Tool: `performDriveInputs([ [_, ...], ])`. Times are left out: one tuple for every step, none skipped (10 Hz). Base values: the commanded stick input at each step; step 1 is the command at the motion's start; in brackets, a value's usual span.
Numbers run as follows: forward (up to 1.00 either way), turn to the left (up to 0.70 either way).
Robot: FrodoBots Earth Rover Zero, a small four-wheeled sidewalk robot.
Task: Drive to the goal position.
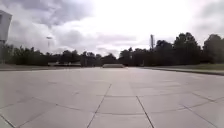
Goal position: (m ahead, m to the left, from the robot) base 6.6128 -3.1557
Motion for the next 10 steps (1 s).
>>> performDriveInputs([
  [0.7,0.0],
  [0.7,0.0],
  [0.7,0.0],
  [0.7,0.0],
  [0.7,0.0],
  [0.7,0.0],
  [0.7,0.0],
  [0.7,-0.05],
  [0.7,-0.2],
  [0.7,-0.23],
])
